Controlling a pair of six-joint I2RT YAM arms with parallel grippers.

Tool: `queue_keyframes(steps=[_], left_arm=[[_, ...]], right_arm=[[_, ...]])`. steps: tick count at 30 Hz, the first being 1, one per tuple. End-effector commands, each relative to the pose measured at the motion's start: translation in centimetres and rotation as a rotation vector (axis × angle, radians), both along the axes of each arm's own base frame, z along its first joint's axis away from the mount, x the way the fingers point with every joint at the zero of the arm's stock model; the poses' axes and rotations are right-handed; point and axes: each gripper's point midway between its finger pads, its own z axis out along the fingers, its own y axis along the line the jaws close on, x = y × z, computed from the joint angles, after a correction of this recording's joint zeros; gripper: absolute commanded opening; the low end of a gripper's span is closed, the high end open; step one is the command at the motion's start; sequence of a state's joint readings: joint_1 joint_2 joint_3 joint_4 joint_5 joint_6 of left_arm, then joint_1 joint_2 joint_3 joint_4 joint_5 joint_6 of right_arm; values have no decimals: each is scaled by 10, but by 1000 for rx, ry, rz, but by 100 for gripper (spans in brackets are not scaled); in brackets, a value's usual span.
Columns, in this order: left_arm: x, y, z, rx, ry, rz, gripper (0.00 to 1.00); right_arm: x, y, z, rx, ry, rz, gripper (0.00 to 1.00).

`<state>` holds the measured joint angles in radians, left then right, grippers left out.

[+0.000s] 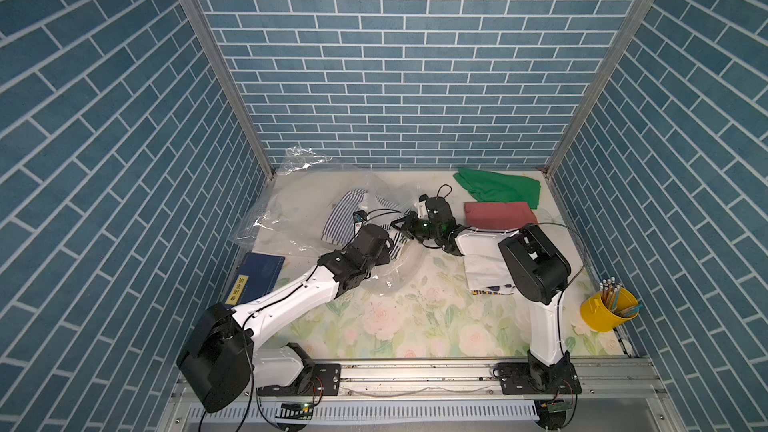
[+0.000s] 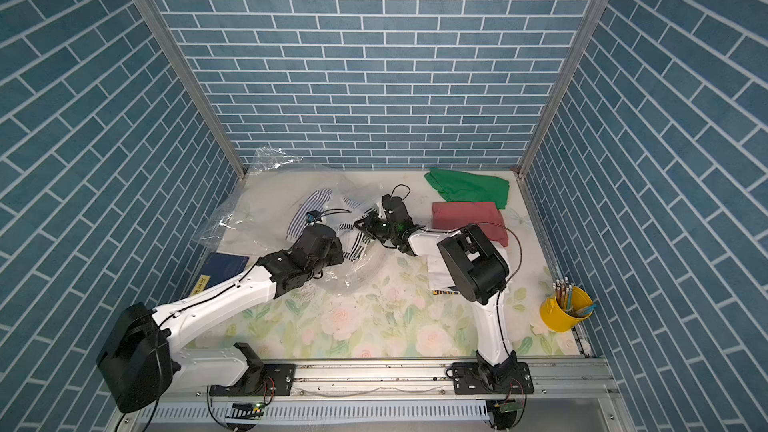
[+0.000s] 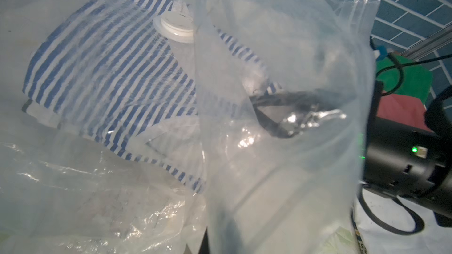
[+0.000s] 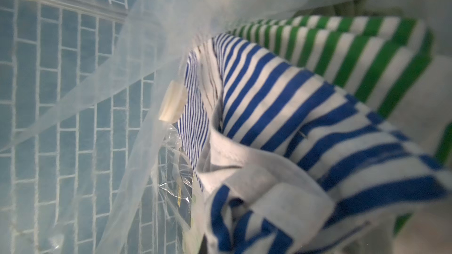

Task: Take the tank top out of the vacuum bag
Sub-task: Take out the tank top from the vacuum bag.

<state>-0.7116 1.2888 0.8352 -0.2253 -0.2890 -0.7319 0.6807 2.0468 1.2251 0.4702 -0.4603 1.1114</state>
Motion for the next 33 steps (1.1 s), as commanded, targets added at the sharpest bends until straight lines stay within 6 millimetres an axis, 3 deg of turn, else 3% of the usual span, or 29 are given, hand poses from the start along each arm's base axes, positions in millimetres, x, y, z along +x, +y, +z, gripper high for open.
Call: queue_keyframes(steps=[1,4,7,12,19,21,23,26,33], left_arm=[[0,3,-3,7,-1,-2,0],[0,2,-3,0,1,-3,0],[0,3,-3,-4,0,1,0],[-2,5,-2,-15,-5,17,0],[-3,6,-2,-29,-2,25,0],[-4,6,-1,-35,-4,27,0],[-4,7,-1,-36,-3,30,0],[-5,8,-1,-39,-5,35,0],[-6,10,-1,-46,-10,48,0]], right_arm=[[-2,3,27,5,-118,36,0],[-2,-1,15,-21,-92,22,3],[-3,-1,4,-26,-65,20,27],[-3,10,-1,16,-41,53,49],[2,26,-3,40,-38,99,54],[3,28,-5,42,-37,105,54],[2,31,-3,48,-41,110,42],[1,31,4,53,-59,114,1],[-8,16,27,17,-96,97,0]])
